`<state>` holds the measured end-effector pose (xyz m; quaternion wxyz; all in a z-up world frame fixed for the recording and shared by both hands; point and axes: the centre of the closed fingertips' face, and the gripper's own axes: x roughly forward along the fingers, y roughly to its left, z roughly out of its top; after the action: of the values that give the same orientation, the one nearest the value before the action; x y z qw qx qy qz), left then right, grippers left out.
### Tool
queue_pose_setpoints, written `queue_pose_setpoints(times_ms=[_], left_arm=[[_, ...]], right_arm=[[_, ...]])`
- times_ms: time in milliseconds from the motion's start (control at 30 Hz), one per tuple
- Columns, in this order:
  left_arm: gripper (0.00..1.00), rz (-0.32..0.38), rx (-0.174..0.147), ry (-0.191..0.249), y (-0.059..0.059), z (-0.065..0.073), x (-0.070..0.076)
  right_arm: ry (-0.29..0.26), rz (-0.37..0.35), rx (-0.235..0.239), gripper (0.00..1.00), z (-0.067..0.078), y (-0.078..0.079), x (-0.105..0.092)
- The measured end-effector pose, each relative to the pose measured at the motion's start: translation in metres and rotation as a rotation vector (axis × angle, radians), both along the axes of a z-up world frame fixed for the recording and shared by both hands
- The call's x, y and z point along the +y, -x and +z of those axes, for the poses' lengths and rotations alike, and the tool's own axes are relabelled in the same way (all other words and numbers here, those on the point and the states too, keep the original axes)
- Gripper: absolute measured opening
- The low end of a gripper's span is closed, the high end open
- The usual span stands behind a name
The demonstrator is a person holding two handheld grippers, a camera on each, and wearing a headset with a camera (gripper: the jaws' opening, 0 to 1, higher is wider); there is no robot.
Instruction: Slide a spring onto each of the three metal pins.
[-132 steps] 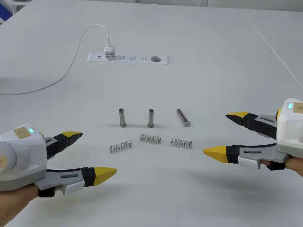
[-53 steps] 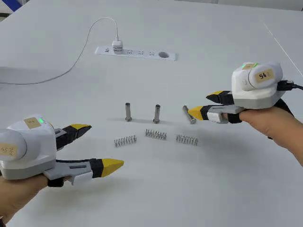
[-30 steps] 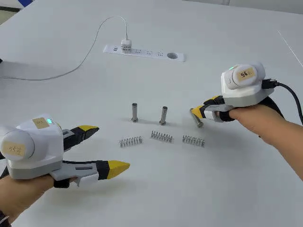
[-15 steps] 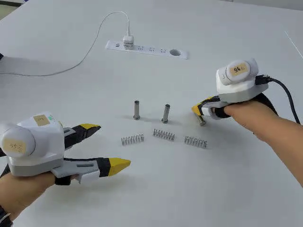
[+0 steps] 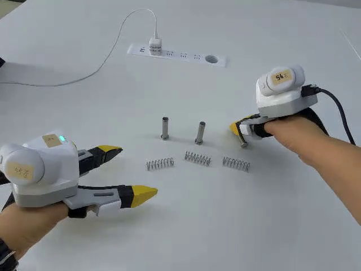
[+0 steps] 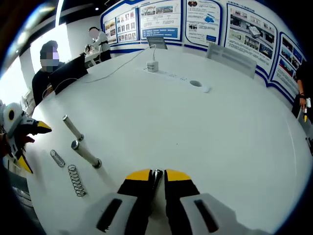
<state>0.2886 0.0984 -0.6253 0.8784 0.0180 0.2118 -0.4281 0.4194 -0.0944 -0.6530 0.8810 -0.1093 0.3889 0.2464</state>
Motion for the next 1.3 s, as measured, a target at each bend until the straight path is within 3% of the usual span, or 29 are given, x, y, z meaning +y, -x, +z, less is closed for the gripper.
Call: queue_pose_setpoints(times_ms=[567, 867, 1300], left_arm=[[0.72, 0.002, 0.012, 0.009, 0.0, -0.004, 0.0], [0.71, 0.007, 0.015, 0.012, -0.001, -0.004, -0.001], [0.7, 0.001, 0.004, 0.012, -0.001, 0.0, -0.003]], right_arm=[[0.011, -0.006, 0.014, 0.09, -0.004, 0.002, 0.002], [-0.014, -0.034, 0.03, 0.09, -0.003, 0.003, 0.001], [-0.048, -0.038, -0.008, 0.09, 0.017, 0.013, -0.002]])
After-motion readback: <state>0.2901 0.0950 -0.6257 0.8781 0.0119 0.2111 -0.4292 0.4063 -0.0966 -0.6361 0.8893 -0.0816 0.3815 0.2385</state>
